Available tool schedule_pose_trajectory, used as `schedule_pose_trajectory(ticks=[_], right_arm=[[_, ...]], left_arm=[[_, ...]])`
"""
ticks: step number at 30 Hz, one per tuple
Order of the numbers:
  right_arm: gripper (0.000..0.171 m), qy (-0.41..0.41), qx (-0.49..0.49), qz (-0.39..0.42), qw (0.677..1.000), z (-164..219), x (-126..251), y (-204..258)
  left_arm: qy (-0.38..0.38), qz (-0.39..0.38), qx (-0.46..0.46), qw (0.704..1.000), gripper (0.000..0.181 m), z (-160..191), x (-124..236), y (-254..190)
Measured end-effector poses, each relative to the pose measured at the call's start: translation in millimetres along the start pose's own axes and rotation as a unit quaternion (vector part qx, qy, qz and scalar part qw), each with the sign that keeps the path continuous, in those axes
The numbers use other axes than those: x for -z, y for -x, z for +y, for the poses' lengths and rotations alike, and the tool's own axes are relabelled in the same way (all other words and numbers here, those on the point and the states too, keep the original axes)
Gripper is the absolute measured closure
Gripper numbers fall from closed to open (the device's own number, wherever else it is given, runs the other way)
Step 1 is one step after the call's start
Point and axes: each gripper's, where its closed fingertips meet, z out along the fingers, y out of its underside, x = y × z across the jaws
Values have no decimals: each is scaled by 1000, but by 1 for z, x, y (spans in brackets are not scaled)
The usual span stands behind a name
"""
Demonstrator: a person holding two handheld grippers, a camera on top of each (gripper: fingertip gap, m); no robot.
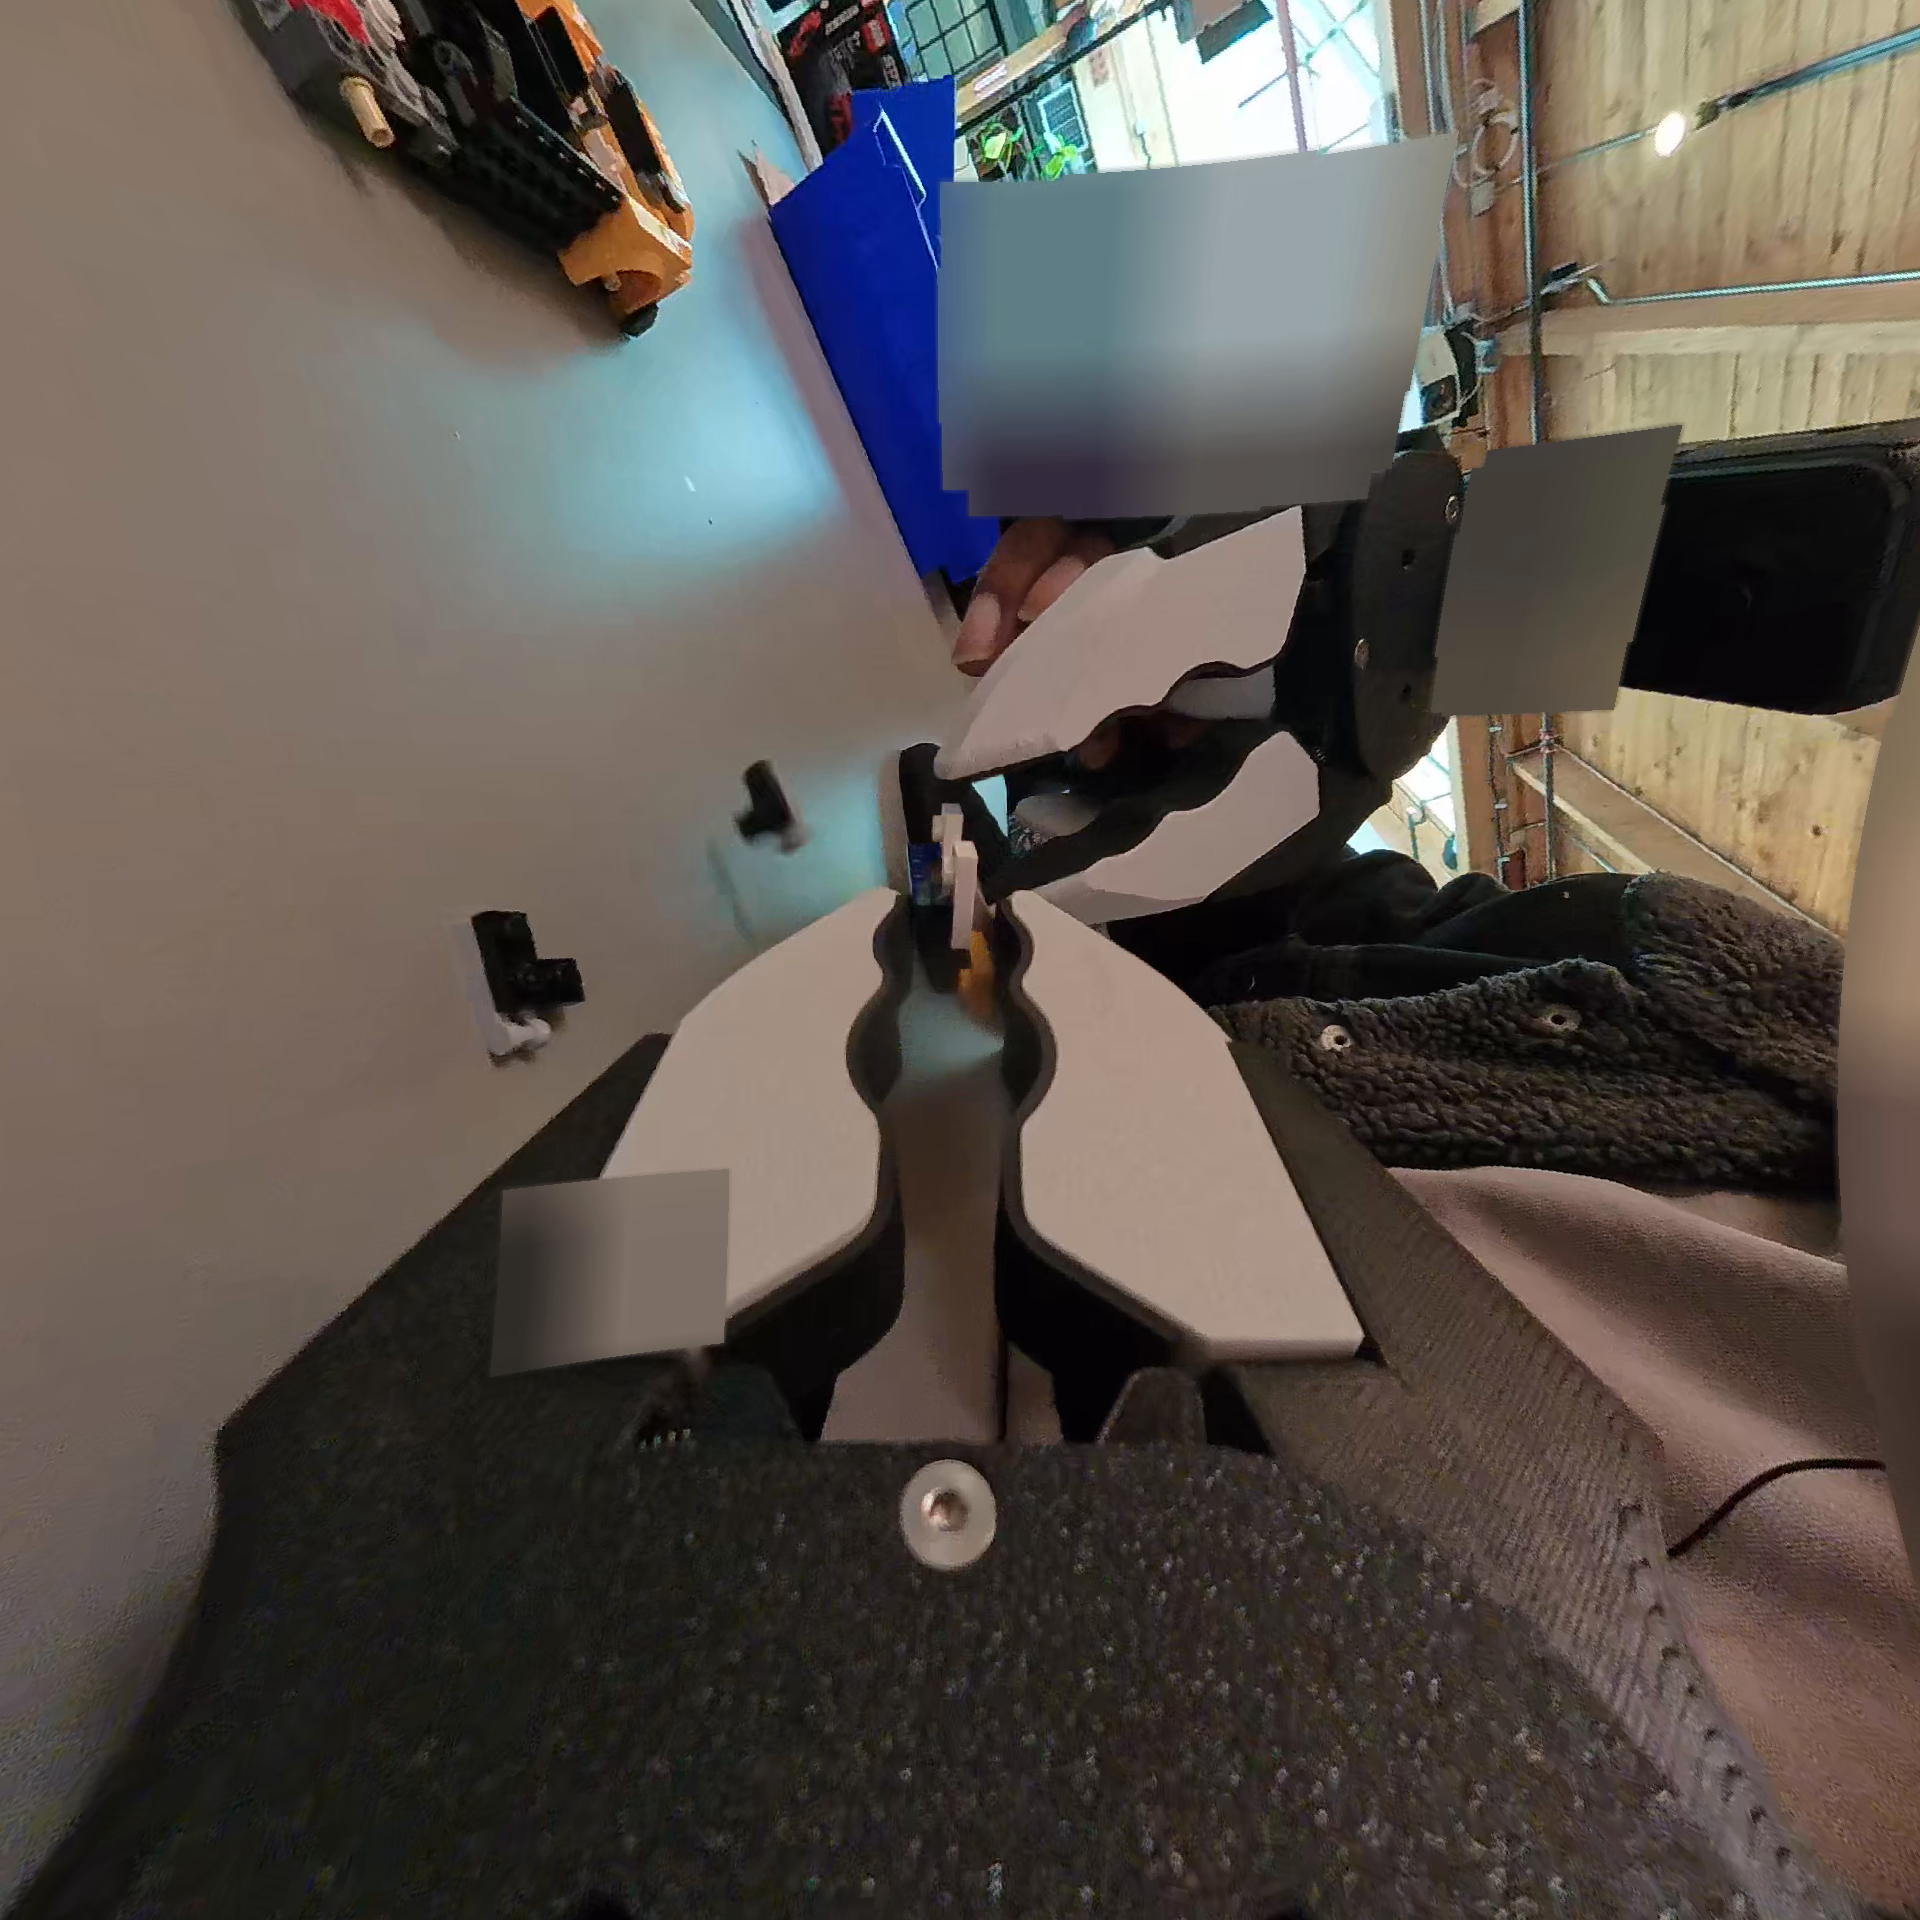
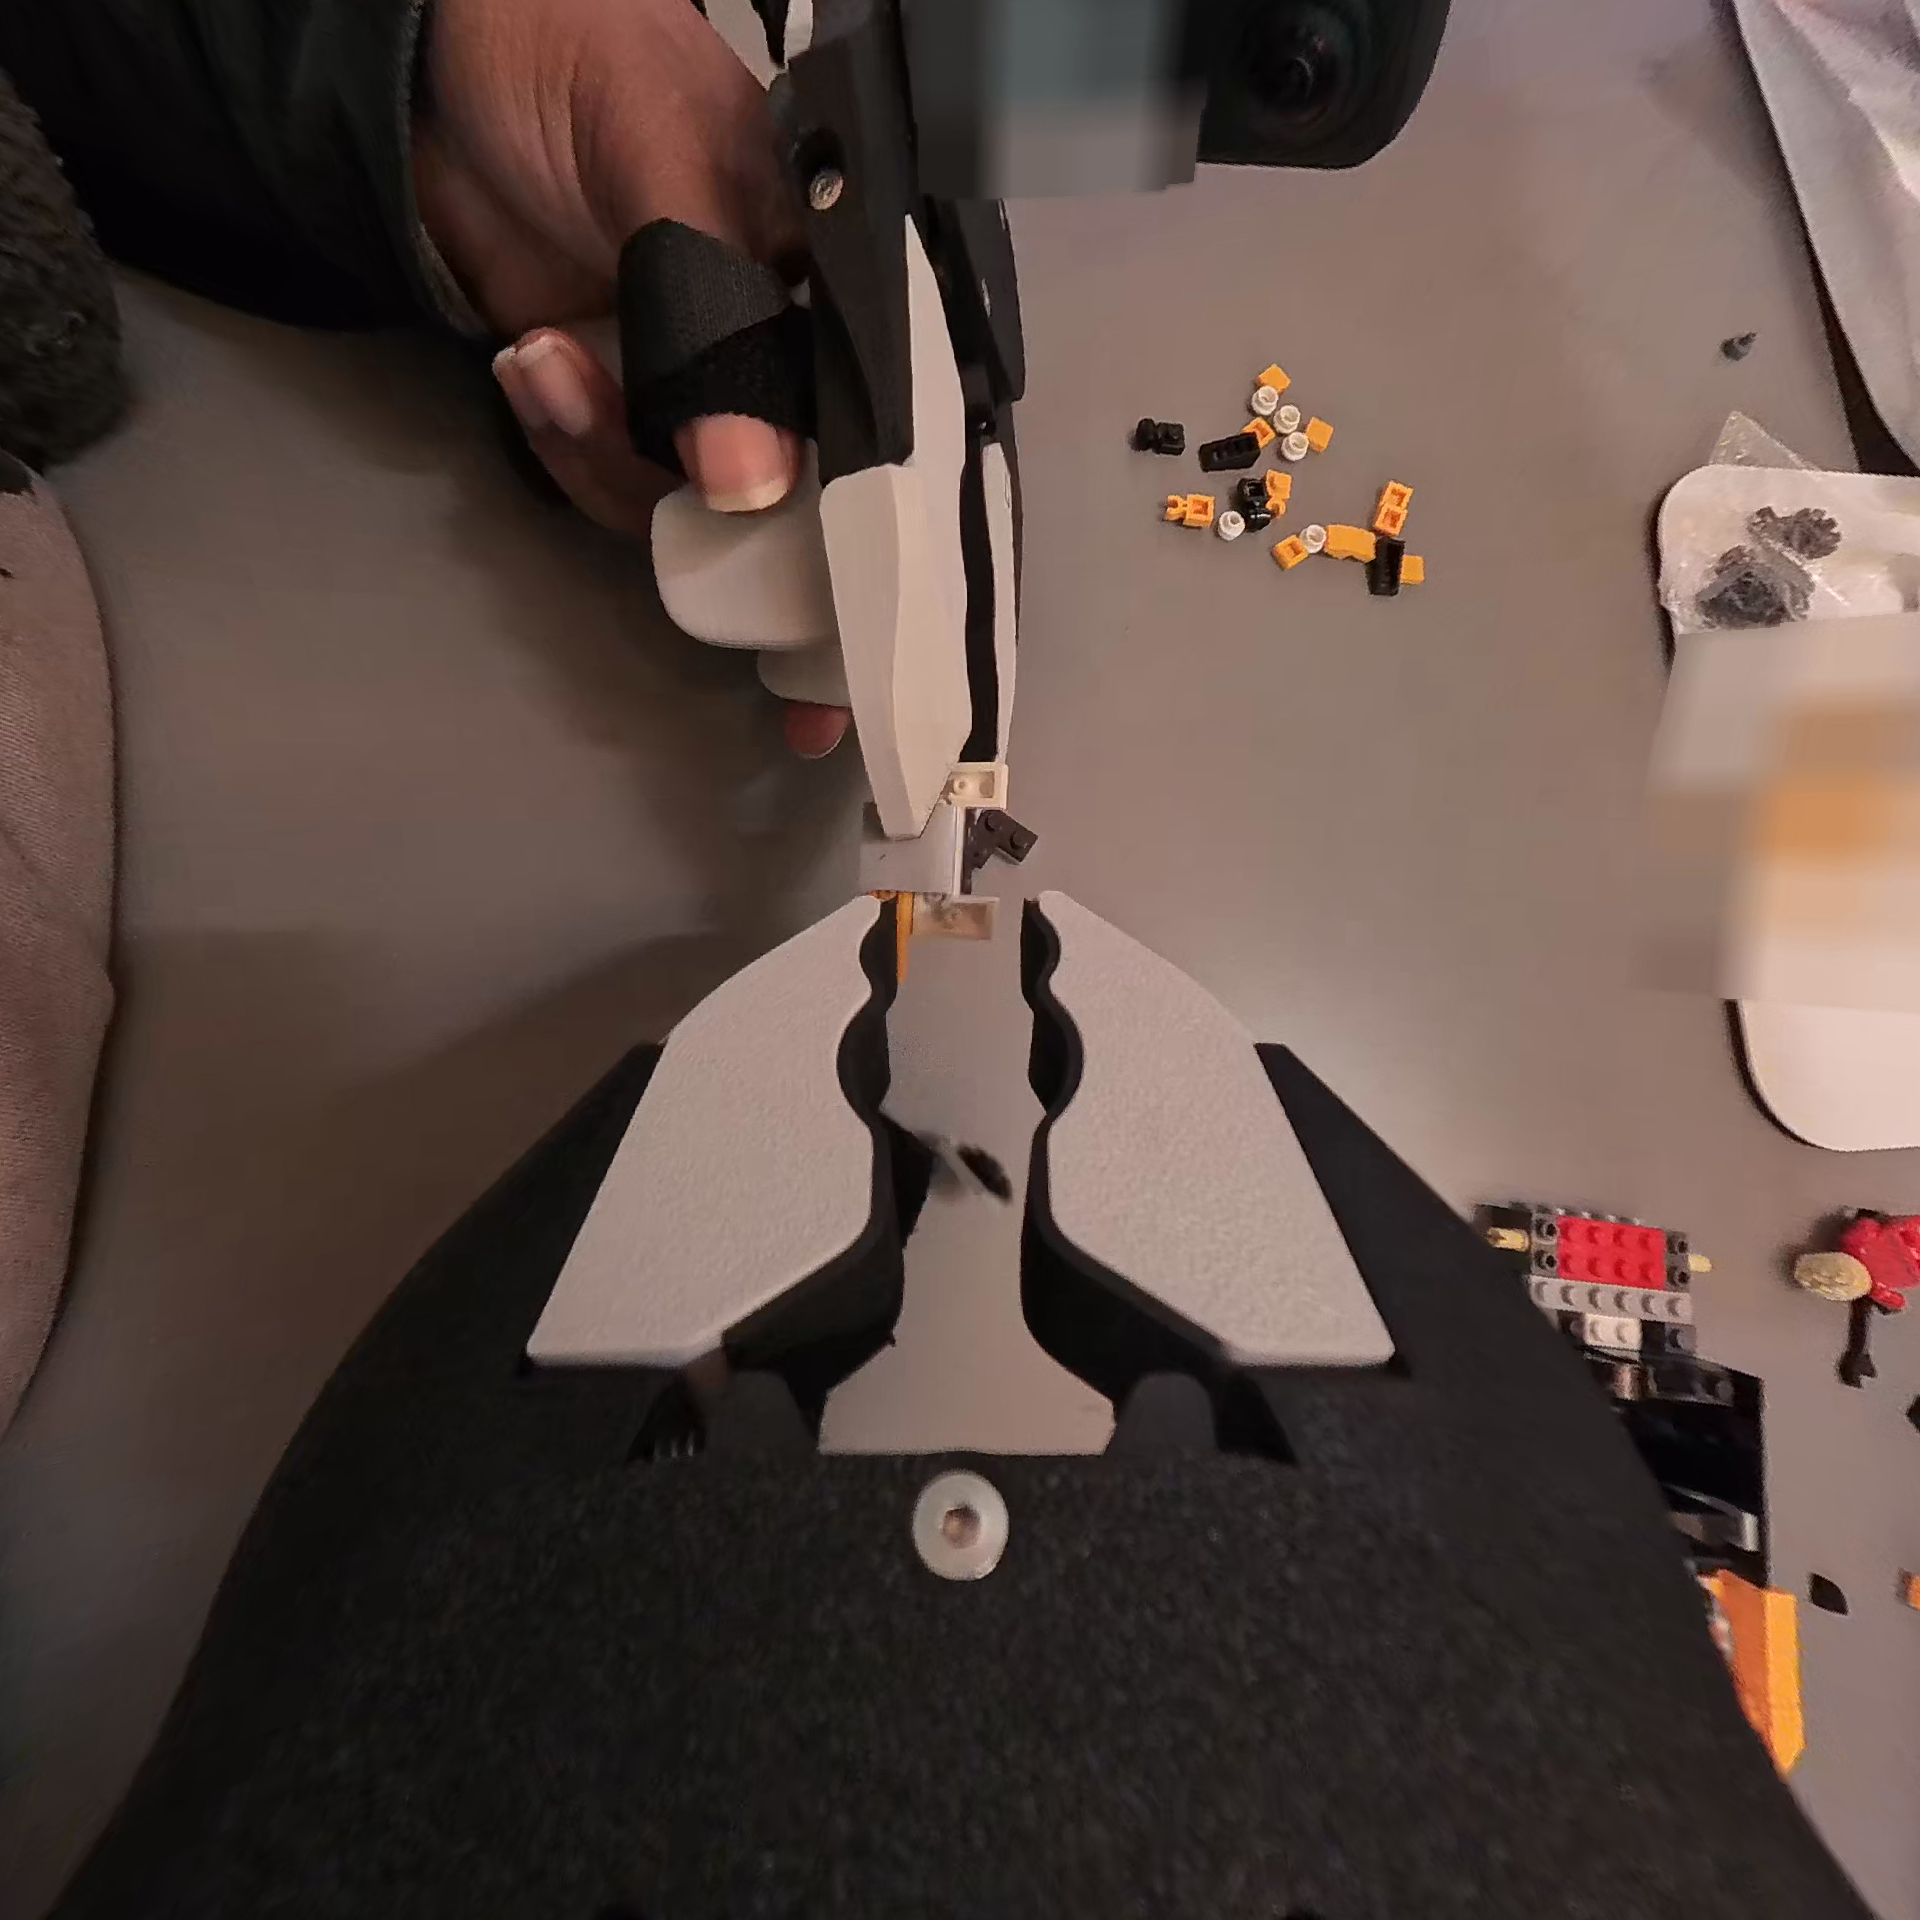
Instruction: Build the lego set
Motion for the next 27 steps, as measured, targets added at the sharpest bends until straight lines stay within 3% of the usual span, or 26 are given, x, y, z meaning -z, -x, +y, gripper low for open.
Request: schedule_pose_trajectory(ticks=[1,4,7,12,18,23,27], right_arm=[[148,-2,-4,-1,1000,1,1,-1],[147,-4,-27,2,1000,11,10,-8],[146,39,-83,9,996,51,23,-15],[146,71,-175,59,980,104,30,-16],[144,75,-222,102,967,125,32,-40],[144,107,-263,66,957,135,21,-40],[154,120,-169,44,977,127,12,-36]], left_arm=[[0,-6,-2,1000,167,0,1,2],[-2,-22,-10,1000,167,-2,3,7],[-7,-22,-8,1000,167,-3,4,8],[-46,63,89,993,167,-9,2,-2],[-78,128,169,974,167,-9,-9,-10],[-88,138,188,968,167,-5,-15,-10],[-87,136,187,969,167,-5,-14,-8]])
